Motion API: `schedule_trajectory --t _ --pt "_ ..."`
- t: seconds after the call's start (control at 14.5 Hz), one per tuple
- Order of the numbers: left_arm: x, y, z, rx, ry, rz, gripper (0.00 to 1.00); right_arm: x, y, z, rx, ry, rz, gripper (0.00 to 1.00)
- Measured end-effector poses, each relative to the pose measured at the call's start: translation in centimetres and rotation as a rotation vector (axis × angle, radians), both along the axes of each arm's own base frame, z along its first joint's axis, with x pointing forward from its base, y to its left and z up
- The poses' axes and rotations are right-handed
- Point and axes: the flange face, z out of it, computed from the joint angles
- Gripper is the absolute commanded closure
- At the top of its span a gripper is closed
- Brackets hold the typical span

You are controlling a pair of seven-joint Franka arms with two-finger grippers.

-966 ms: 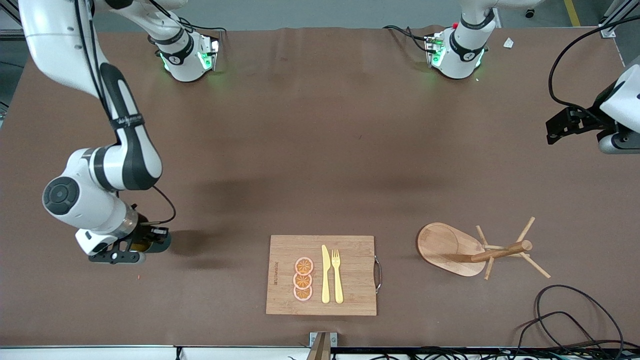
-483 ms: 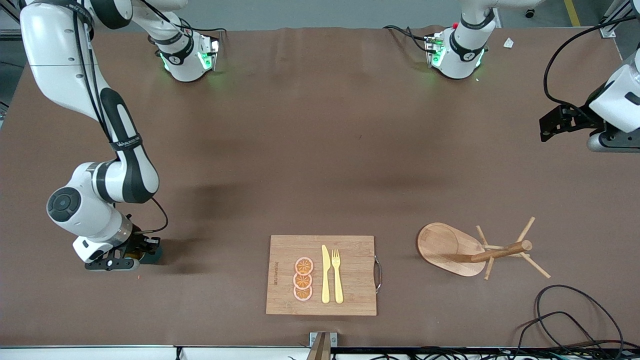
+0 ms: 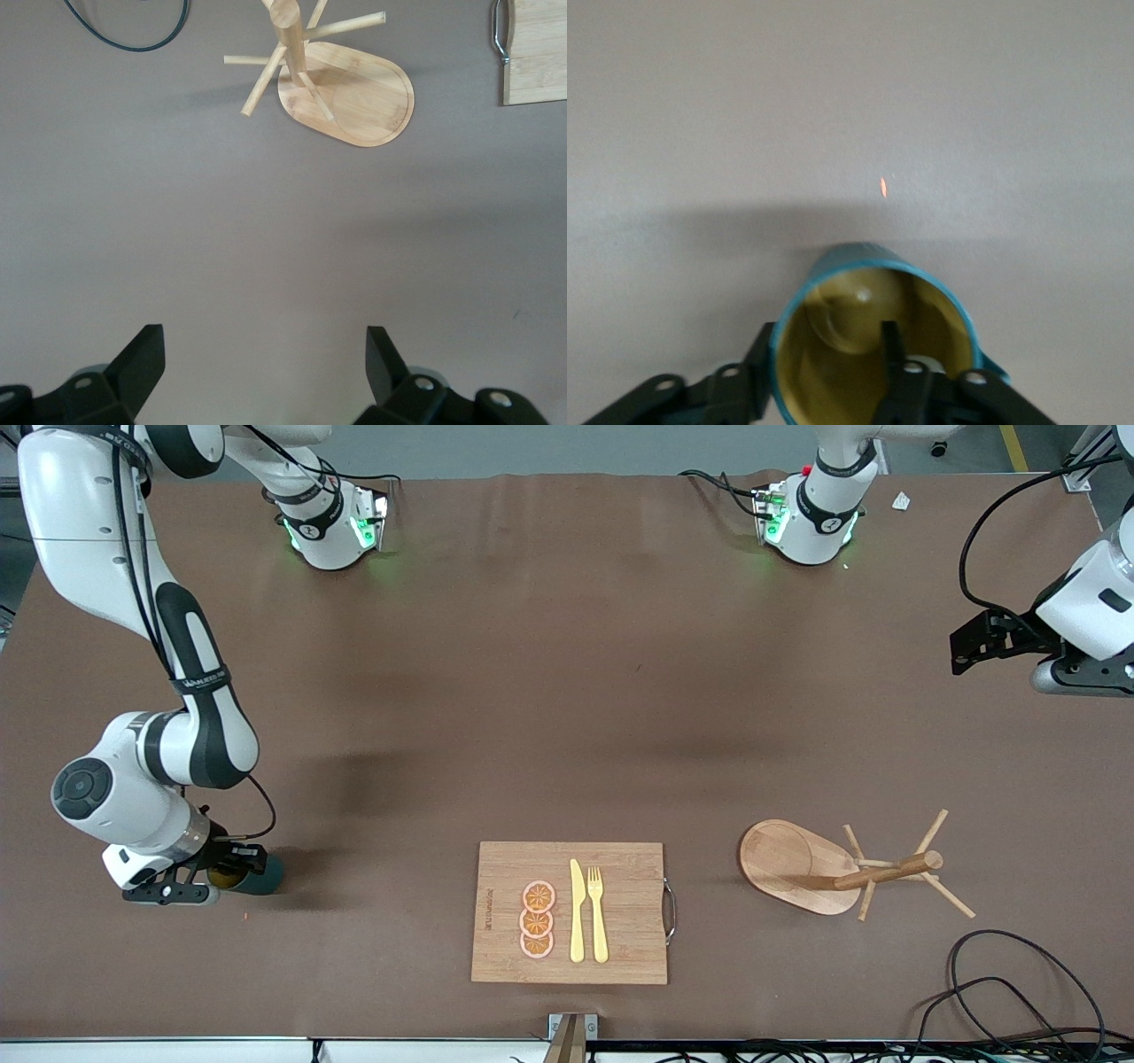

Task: Transfer cup from left to right arm and place
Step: 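Lower the teal mug onto the table and open the right gripper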

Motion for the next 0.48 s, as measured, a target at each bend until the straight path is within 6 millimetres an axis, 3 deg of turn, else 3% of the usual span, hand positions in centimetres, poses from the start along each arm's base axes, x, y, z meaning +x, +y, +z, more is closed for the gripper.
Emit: schedule_trajectory --t 0.07,0.21,0.48 --pt "0.0 0.0 0.0 0.0 0.002 0.0 0.0 0.1 0.0 1.1 0.001 0.01 0.0 0.0" --pt "-0.2 0.0 -0.2 0.001 0.01 0.0 0.0 0.1 0.1 5.5 0.005 0.011 -0.001 0.0" --pt "-0.8 -1.0 -0.1 0.0 0.022 -0.018 0.0 -2.7 0.3 18.7 0.026 0.007 -0.103 0.0"
